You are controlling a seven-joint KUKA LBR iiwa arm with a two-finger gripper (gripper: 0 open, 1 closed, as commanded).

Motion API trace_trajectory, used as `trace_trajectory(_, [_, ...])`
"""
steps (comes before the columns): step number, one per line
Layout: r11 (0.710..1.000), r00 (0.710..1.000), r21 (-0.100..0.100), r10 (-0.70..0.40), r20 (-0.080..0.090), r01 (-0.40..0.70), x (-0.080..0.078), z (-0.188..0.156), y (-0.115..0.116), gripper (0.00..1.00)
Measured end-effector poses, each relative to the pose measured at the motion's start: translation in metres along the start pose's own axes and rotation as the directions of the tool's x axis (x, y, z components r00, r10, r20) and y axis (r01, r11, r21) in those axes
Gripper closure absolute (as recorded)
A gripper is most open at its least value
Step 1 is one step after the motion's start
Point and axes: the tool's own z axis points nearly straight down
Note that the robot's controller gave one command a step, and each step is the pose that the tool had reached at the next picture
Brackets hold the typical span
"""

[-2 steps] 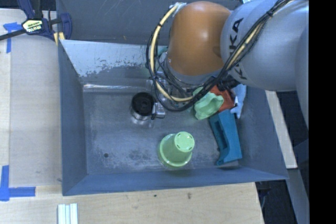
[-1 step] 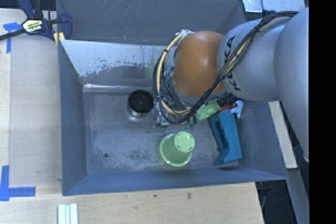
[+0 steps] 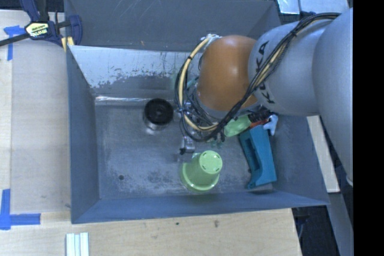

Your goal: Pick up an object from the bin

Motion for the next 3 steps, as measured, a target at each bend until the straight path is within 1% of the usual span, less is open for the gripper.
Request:
trace_trajectory(1, [1.000,1.000,0.000,0.000,0.000,0.000,0.000,0.000,0.000,0.00])
trace_trajectory(2, [0.999,0.999,0.000,-0.050,-0.001,0.050,-0.026,-0.011,-0.008,0.00])
trace_trajectory(3, [0.998,0.998,0.000,-0.063,0.005,0.063,-0.050,-0.020,-0.021,0.00])
